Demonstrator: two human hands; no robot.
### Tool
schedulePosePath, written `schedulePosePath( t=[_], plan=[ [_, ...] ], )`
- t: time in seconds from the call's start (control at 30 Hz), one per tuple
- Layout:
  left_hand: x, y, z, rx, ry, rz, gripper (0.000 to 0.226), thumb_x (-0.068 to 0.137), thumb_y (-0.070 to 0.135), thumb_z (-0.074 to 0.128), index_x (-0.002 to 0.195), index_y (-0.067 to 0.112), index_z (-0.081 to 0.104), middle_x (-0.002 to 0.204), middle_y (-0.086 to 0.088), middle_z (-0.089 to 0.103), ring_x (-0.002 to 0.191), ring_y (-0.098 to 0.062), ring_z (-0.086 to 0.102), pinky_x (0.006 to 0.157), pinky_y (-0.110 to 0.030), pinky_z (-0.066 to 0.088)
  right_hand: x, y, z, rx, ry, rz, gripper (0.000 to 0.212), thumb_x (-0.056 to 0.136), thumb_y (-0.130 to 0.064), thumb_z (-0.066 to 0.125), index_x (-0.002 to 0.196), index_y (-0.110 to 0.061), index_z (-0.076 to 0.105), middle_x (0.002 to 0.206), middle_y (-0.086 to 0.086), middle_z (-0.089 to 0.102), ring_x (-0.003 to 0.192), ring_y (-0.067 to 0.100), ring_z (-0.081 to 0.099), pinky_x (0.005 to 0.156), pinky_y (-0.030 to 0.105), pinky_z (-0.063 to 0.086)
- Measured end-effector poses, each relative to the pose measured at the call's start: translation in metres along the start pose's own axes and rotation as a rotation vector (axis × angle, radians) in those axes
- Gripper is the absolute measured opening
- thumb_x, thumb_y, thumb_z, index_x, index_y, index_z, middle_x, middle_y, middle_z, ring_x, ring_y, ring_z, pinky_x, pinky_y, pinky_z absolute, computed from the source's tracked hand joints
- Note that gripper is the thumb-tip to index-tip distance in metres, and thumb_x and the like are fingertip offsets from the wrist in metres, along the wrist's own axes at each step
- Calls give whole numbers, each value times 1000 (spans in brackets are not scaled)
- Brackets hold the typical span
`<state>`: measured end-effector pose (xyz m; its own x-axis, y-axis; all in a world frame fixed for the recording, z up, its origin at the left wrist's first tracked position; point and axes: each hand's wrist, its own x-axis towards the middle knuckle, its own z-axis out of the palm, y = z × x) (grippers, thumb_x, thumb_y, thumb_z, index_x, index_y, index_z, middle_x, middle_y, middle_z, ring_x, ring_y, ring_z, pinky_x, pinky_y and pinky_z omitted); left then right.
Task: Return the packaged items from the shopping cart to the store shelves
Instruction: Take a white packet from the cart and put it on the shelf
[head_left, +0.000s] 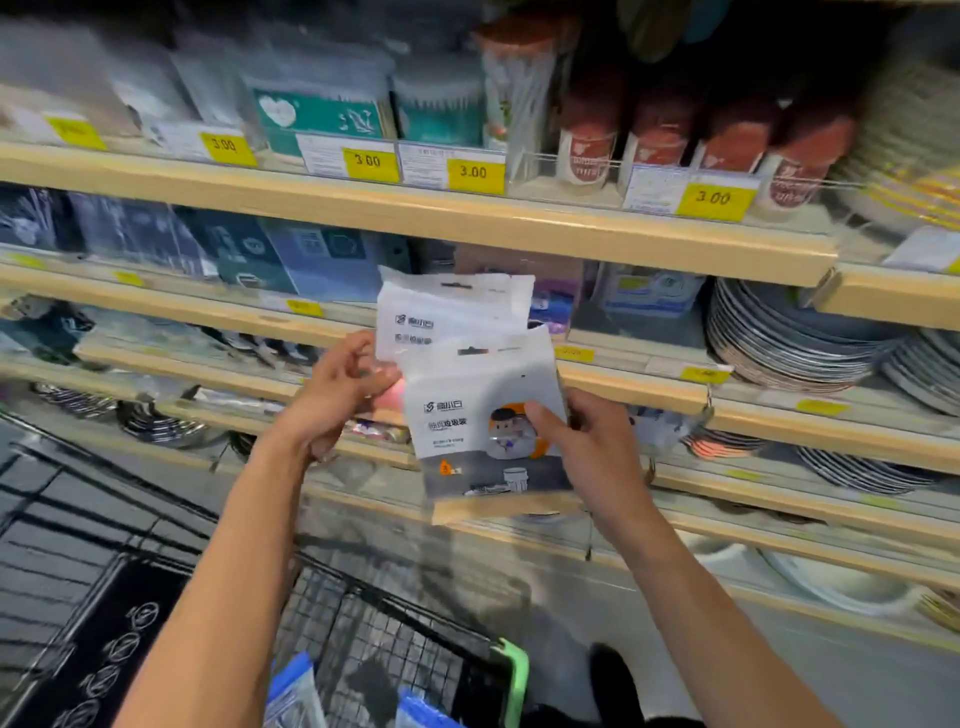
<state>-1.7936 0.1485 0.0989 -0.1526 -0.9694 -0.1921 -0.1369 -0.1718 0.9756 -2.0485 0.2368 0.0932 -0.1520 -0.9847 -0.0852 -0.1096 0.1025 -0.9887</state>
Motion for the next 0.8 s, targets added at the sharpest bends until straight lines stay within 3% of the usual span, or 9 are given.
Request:
schedulePosePath(
  t=[0.13, 0.23, 0.37, 0.43, 0.47, 0.57, 0.7, 0.73, 0.8],
  plan=[
    [27, 16, -56, -66, 128, 48, 30, 94, 2, 60, 114, 24, 62, 98, 4, 73, 73, -11, 64, 53, -25, 45, -3, 10, 27, 21, -2, 23, 8, 91, -19, 69, 95, -23, 76, 84, -8, 77, 74, 2, 68, 65, 17, 50],
    [48, 20, -84, 6, 211, 106, 26, 94, 0, 59, 106, 24, 59, 103, 1, 68, 68, -7, 67, 45, -21, 49, -7, 25, 41, -6, 52, 54, 10, 90, -18, 70, 86, -26, 75, 80, 2, 77, 75, 14, 72, 67, 41, 54],
    [76, 13, -82, -25, 252, 144, 22, 95, 2, 59, 107, 19, 55, 101, 5, 66, 86, -14, 66, 63, -23, 58, -10, 37, 48, -9, 83, 62, 9, 88, -29, 72, 89, -22, 78, 89, 17, 75, 88, 43, 67, 81, 60, 54],
    [88, 9, -75, -82, 238, 178, 20, 95, 4, 60, 103, 21, 54, 98, 5, 67, 86, -12, 66, 71, -28, 59, -9, 39, 52, -23, 83, 46, 33, 83, -45, 72, 93, -13, 76, 92, 27, 69, 91, 50, 62, 81, 65, 50],
    [95, 8, -70, -96, 246, 187, 19, 95, 4, 60, 99, 22, 53, 96, 4, 67, 85, -12, 66, 71, -29, 57, -8, 39, 52, -30, 70, 42, 40, 83, -48, 70, 96, -10, 74, 94, 29, 68, 93, 51, 61, 82, 66, 49],
    [118, 11, -53, -141, 316, 178, 25, 94, 3, 60, 95, 25, 48, 93, 1, 60, 87, -16, 61, 79, -32, 54, -5, 38, 53, 22, 76, 87, 20, 91, -26, 68, 105, -15, 77, 94, 12, 77, 95, 35, 72, 90, 57, 54],
    [149, 15, -45, 73, 346, 144, 29, 83, -4, 60, 111, 6, 59, 104, -8, 68, 100, -24, 67, 80, -26, 55, -2, 38, 57, 59, 93, 131, 15, 91, -22, 67, 99, -19, 79, 93, 2, 79, 92, 22, 75, 91, 53, 56],
    [154, 16, -46, 184, 334, 142, 27, 83, -1, 62, 109, 4, 64, 105, -10, 69, 101, -25, 68, 79, -26, 55, -1, 39, 58, 77, 109, 140, 14, 90, -24, 68, 95, -17, 79, 92, 3, 79, 91, 22, 75, 90, 53, 56],
    [158, 14, -49, 620, 296, 143, 27, 85, 17, 70, 107, 1, 70, 103, -15, 71, 99, -30, 68, 80, -34, 53, 4, 40, 61, 103, 162, 157, 17, 86, -28, 69, 89, -15, 79, 92, 6, 79, 93, 26, 74, 92, 54, 55]
  ],
)
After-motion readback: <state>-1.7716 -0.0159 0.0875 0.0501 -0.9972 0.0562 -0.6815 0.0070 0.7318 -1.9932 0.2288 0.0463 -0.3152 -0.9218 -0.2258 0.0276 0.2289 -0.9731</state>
